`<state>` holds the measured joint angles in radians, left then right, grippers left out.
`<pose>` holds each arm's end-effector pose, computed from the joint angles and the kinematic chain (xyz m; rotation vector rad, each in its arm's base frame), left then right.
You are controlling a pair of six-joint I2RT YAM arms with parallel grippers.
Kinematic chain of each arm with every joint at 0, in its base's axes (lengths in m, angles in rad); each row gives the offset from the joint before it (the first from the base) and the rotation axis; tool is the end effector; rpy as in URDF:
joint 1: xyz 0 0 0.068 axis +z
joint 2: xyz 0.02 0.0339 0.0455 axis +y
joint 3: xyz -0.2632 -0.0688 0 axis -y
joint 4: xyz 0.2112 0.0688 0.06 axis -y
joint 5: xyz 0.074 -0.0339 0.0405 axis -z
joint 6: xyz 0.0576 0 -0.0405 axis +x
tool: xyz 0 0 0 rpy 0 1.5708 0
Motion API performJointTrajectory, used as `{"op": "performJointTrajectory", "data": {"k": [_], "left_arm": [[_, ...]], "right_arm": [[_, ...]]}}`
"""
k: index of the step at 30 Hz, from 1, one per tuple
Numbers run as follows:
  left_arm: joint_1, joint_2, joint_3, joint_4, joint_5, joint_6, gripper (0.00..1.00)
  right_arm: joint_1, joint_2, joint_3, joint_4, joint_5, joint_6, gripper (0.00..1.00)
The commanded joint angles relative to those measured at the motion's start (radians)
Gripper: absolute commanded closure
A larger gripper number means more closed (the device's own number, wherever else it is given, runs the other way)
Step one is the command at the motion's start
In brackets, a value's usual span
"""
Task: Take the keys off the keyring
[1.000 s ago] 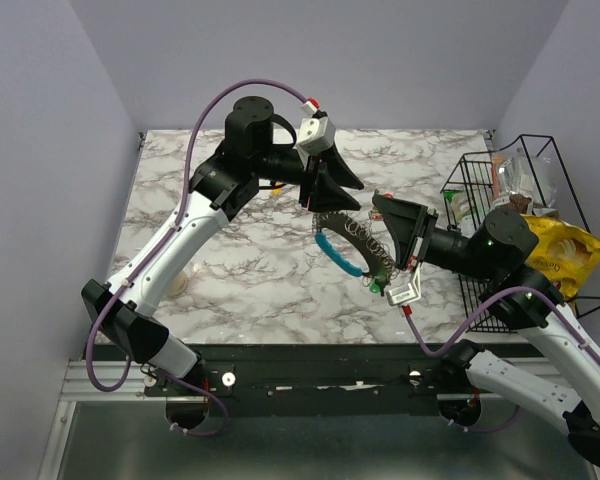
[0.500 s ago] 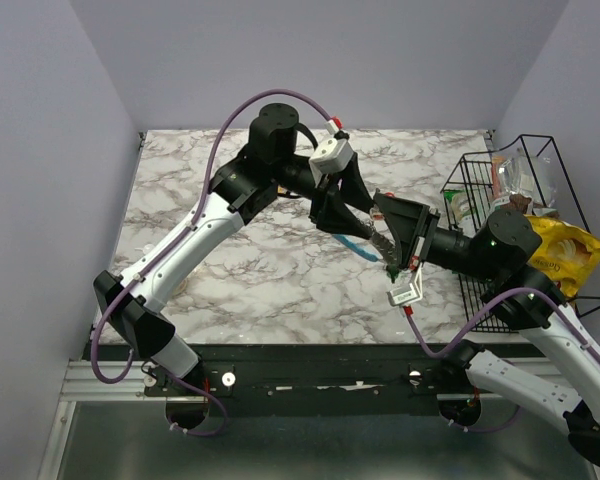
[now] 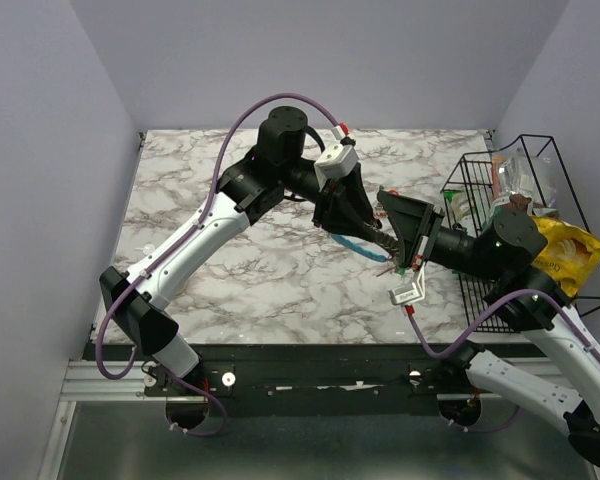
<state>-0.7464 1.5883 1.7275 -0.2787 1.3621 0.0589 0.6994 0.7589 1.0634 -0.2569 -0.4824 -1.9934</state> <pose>0.1897 -0.2522 0.4534 1.6029 0.9924 -1.6275 0.0879 0.1089 0.4211 -1.5653 -0.0440 -0.6610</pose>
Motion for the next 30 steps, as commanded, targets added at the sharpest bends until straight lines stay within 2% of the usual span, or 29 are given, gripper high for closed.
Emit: {"op": "performJointTrajectory", "data": {"k": [1,10,19,22,24,25,26,27,28,29,30], "left_arm": [[-0.001,-0.033,0.024,-0.022,0.014,0.013,0.60],[0.002,-0.030,0.049,0.007,0.028,-0.034,0.63],[0.007,-0.024,0.021,0.196,0.034,-0.226,0.65],[0.008,-0.022,0.000,0.304,0.045,-0.304,0.73],[0.007,-0.024,-0.034,0.373,0.048,-0.353,0.75],[0.007,-0.025,-0.054,0.424,0.054,-0.451,0.75],[0.007,-0.025,-0.104,0.604,0.055,-0.528,0.75],[0.007,-0.024,-0.144,0.765,0.060,-0.667,0.76],[0.012,-0.015,-0.188,0.984,0.063,-0.990,0.76],[0.013,-0.001,-0.228,1.396,0.063,-1.146,0.75],[0.013,0.025,-0.223,1.476,0.068,-1.212,0.75]], "right_arm": [[0.006,-0.032,0.021,0.021,0.028,-0.206,0.99],[0.006,-0.044,0.007,0.007,0.045,-0.203,0.99],[0.006,-0.052,-0.017,0.007,0.048,-0.196,0.99],[0.006,-0.052,-0.022,0.007,0.048,-0.194,0.99],[0.006,-0.050,-0.017,0.010,0.048,-0.191,0.99],[0.006,-0.052,-0.016,0.010,0.050,-0.191,0.99],[0.006,-0.049,-0.014,0.010,0.051,-0.189,0.99],[0.006,-0.050,-0.014,0.011,0.051,-0.189,0.99],[0.006,-0.050,-0.014,0.010,0.051,-0.188,0.99],[0.006,-0.050,-0.014,0.010,0.053,-0.189,0.99],[0.006,-0.050,-0.013,0.010,0.053,-0.188,0.99]]}}
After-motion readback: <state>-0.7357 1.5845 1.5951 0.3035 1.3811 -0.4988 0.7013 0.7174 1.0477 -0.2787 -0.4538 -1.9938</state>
